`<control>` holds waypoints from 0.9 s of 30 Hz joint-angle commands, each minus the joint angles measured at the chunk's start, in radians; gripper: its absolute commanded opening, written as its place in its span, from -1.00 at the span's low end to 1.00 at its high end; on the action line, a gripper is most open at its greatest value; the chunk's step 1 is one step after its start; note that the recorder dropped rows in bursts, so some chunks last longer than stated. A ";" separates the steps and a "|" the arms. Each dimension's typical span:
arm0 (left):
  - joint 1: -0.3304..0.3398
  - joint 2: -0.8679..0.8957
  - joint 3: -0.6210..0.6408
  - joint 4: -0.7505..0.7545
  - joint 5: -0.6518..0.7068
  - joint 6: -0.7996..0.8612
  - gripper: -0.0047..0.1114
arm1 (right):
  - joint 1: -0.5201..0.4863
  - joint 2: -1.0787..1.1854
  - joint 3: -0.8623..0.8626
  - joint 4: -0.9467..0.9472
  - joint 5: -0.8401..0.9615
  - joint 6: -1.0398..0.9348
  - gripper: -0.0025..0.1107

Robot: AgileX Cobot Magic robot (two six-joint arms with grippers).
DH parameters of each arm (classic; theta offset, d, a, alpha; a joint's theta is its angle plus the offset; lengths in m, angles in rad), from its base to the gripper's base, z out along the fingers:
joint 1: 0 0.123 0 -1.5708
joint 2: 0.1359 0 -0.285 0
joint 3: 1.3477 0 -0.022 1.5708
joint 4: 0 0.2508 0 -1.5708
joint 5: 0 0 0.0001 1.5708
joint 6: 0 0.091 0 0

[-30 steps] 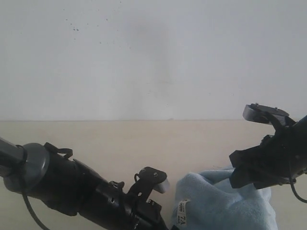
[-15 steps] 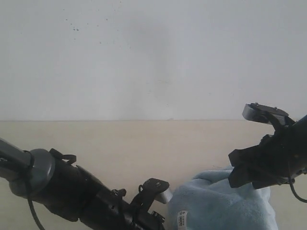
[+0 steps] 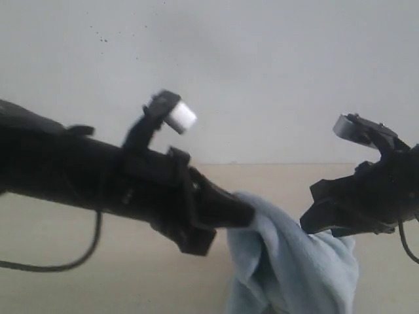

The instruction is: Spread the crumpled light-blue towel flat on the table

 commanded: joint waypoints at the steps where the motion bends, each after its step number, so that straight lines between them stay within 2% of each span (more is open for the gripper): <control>1: 0.015 -0.190 0.000 0.219 -0.093 -0.107 -0.85 | 0.066 -0.096 -0.005 0.127 0.086 -0.201 -0.26; 3: 0.015 -0.232 0.000 0.308 -0.100 -0.160 -0.85 | 0.142 -0.138 -0.005 0.115 0.116 -0.266 -0.39; 5: 0.015 -0.259 0.002 0.401 -0.100 -0.215 -0.85 | 0.237 -0.174 -0.005 0.056 0.129 -0.294 -0.39; 8: 0.015 -0.256 0.004 0.507 -0.113 -0.262 -0.85 | 0.370 -0.217 -0.005 -0.101 0.133 -0.232 -0.19; 11: 0.015 -0.240 0.029 0.615 -0.205 -0.334 -0.85 | 0.493 -0.257 -0.005 -0.266 0.143 -0.075 0.04; 13: 0.015 -0.222 0.034 0.685 -0.252 -0.408 -0.85 | 0.560 -0.278 -0.005 -0.337 0.161 0.014 0.09; 17: 0.015 -0.202 0.034 0.702 -0.260 -0.430 -0.85 | 0.683 -0.282 -0.005 -0.371 0.126 0.144 0.09; 21: 0.015 -0.200 0.034 0.702 -0.260 -0.430 -0.85 | 0.793 -0.241 0.036 -0.372 -0.075 0.238 0.09; 24: 0.015 -0.200 0.034 0.702 -0.260 -0.430 -0.85 | 0.844 -0.175 0.068 -0.383 -0.225 0.243 0.09; 27: 0.015 -0.200 0.034 0.702 -0.258 -0.430 -0.85 | 0.846 -0.093 0.079 -0.477 -0.300 0.316 0.09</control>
